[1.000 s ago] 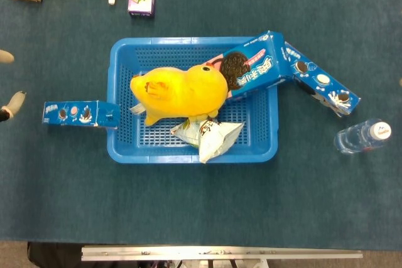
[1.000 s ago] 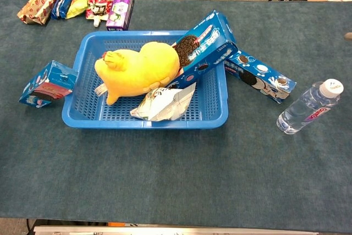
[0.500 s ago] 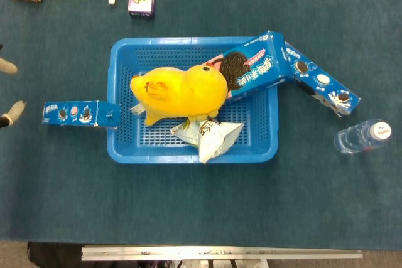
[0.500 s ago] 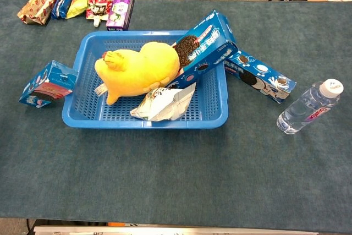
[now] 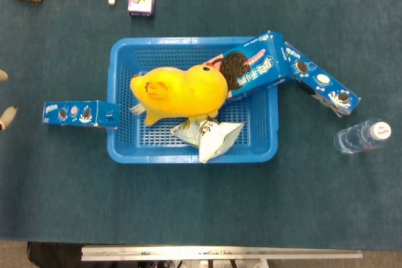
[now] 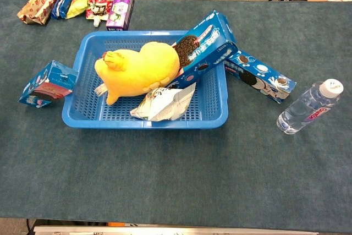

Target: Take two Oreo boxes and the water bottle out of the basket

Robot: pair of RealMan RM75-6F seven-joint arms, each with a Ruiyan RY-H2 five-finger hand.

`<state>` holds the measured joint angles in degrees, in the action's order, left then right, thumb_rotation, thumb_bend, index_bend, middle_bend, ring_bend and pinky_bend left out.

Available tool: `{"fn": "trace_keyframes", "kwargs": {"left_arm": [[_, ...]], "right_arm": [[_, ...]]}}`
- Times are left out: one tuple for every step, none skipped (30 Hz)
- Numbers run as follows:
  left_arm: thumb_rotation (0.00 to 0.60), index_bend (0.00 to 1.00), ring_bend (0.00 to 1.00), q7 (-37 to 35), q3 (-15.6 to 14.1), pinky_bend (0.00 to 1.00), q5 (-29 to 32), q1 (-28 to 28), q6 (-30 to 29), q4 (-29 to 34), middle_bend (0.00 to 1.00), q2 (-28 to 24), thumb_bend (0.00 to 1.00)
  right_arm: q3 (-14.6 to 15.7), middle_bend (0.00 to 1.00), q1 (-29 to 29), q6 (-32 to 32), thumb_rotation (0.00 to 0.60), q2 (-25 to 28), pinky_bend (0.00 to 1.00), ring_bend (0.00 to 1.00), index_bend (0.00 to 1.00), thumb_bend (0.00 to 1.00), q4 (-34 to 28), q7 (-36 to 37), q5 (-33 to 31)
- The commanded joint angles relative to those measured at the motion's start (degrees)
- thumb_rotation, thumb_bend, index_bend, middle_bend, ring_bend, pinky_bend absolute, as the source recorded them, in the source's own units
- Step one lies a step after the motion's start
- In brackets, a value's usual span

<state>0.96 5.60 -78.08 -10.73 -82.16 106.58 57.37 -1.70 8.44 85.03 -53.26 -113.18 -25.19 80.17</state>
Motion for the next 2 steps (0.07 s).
{"fn": "trace_keyframes", "kwargs": {"left_arm": [[0.600,0.41,0.20,-0.07,0.01,0.37,0.00,0.17,-0.10,0.04,0.23,0.03,0.17],[0.600,0.41,0.20,-0.11,0.01,0.37,0.03,0.26,-0.11,0.01,0.23,0.03,0.17]], "right_arm": [[-0.12,0.27,-0.03,-0.22,0.600,-0.17,0.40,0.29,0.19,0.00,0.08,0.13,0.11],[-0.21,0.27,-0.04,-0.32,0.600,-0.25,0.40,0.29,0.19,0.00,0.13,0.20,0.14]]}}
